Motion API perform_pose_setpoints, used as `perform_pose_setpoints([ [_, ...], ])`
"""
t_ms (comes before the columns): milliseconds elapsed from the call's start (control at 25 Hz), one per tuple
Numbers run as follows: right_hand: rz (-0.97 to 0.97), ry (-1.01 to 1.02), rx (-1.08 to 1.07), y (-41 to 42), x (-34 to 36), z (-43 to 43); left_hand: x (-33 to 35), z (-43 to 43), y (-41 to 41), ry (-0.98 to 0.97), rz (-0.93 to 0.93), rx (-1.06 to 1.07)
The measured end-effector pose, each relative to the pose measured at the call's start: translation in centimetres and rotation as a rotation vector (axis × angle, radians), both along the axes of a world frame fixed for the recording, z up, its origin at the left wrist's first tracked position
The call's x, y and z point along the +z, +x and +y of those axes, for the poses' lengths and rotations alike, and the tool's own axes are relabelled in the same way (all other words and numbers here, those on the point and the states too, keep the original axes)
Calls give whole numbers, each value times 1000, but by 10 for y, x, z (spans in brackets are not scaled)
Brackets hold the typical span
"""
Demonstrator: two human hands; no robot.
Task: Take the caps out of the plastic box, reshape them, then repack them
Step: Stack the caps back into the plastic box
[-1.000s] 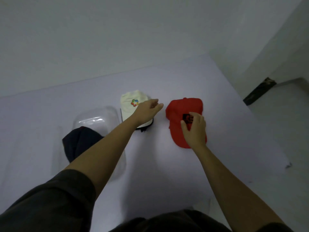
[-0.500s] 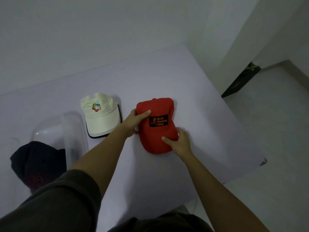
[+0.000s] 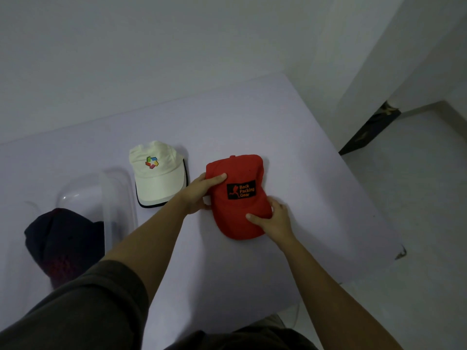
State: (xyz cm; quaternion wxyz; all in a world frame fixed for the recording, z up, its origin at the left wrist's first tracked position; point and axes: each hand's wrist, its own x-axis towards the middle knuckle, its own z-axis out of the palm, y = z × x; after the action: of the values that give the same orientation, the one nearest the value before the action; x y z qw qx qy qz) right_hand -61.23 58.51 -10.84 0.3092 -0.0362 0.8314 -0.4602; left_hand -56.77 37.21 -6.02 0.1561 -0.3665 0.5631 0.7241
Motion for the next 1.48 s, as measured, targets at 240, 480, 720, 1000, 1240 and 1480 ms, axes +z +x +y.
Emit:
perform_pose_setpoints([
  [240, -72, -116, 27, 3, 20, 7, 16, -18, 14, 17, 55, -131],
  [480, 134, -221, 60, 28, 69, -24, 89, -64, 28, -63, 87, -324],
  [720, 284, -367, 100, 84, 110, -123, 168, -150, 106, -246, 229, -274],
  [1000, 174, -485, 274, 165, 118, -236, 207, -265, 224, -372, 370, -89],
  [1240, 338, 140, 863, 199, 83, -288, 210, -334, 274, -491, 382, -44],
  [1480, 539, 342, 945, 214, 80, -294, 175, -341, 253, -561, 336, -147],
])
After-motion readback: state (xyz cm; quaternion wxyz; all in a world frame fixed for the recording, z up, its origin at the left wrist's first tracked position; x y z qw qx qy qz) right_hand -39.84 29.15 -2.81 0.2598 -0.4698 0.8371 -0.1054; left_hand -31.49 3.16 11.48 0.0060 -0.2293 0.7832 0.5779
